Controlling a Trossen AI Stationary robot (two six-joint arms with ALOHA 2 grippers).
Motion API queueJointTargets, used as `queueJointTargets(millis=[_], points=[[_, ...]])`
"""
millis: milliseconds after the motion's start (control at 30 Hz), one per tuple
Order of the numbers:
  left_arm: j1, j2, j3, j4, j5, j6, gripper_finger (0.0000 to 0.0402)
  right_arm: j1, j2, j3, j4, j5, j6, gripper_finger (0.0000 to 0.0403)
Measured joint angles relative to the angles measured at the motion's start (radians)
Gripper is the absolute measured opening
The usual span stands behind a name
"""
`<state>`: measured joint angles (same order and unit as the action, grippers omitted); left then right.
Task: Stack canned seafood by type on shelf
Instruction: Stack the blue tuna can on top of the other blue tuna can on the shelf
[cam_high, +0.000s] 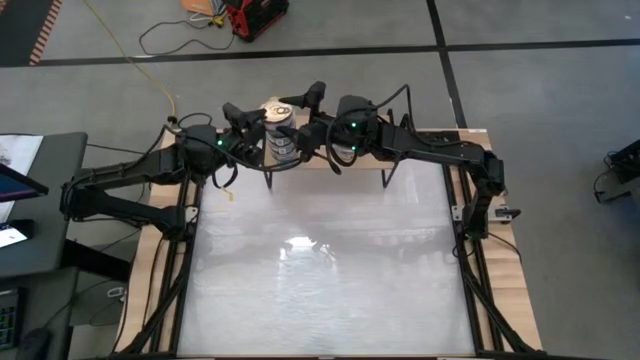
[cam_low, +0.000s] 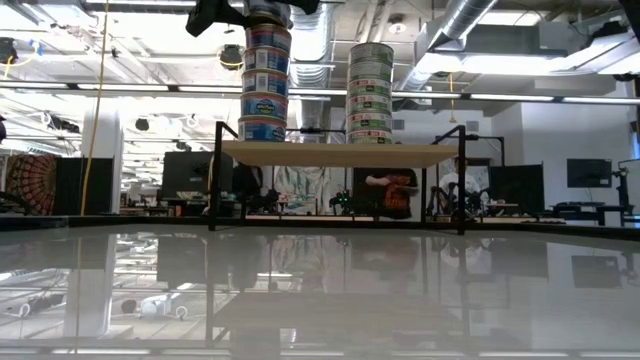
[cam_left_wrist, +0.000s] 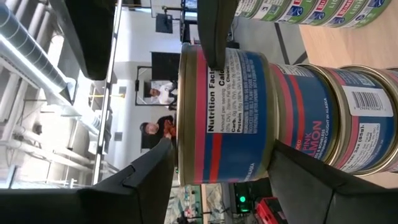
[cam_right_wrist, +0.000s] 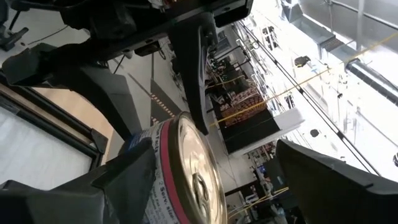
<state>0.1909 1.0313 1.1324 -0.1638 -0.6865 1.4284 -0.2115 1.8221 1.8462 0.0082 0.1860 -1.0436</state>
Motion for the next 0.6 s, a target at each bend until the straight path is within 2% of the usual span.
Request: queueJointTargets(millis=[333,600], points=[[-0.018,0.000,0.000,-0.001,-0.003,0.011,0.0242,0.010,0.000,0.000,0.000,-0.004,0.004,0.0363],[-0.018,0.000,0.000,0.011,0.025,0.012,0.0241,0.015,-0.001,0.000,-0.008,-0.071,0.050,0.0363]])
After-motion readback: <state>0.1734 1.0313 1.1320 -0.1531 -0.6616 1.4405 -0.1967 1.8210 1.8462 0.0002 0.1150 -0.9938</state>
